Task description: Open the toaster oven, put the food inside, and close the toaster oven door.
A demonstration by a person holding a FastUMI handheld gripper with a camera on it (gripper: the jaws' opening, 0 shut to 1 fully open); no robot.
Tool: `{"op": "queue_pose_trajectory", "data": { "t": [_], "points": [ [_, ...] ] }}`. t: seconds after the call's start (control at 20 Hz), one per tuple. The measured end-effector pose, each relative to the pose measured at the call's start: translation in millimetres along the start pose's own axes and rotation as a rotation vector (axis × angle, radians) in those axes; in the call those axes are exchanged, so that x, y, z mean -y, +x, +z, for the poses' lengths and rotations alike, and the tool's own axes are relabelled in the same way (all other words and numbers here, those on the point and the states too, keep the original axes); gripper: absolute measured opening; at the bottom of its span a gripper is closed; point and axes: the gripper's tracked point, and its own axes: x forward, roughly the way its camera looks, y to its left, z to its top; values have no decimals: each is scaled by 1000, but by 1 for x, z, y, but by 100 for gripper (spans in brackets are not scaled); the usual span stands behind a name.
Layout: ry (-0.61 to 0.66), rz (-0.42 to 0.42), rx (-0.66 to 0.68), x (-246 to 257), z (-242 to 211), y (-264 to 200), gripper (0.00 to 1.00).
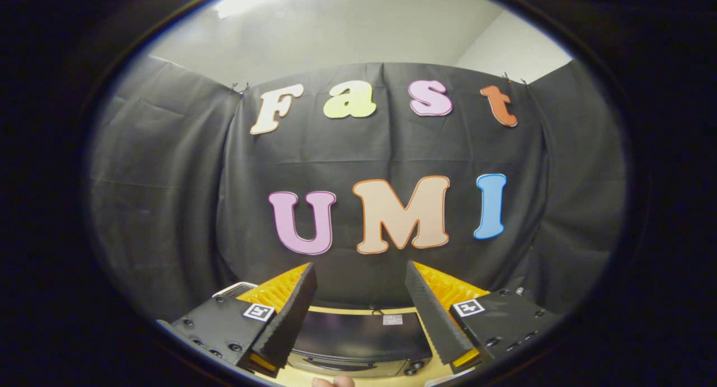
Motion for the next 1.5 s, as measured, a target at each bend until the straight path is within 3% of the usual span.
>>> {"op": "queue_pose_trajectory", "data": {
  "t": [0.35, 1.0, 1.5],
  "points": [
    [46, -9, -3, 2, -17, 9, 99],
    [77, -127, -270, 17, -190, 31, 99],
    [110, -137, -382, 12, -262, 26, 99]
  ]
}}
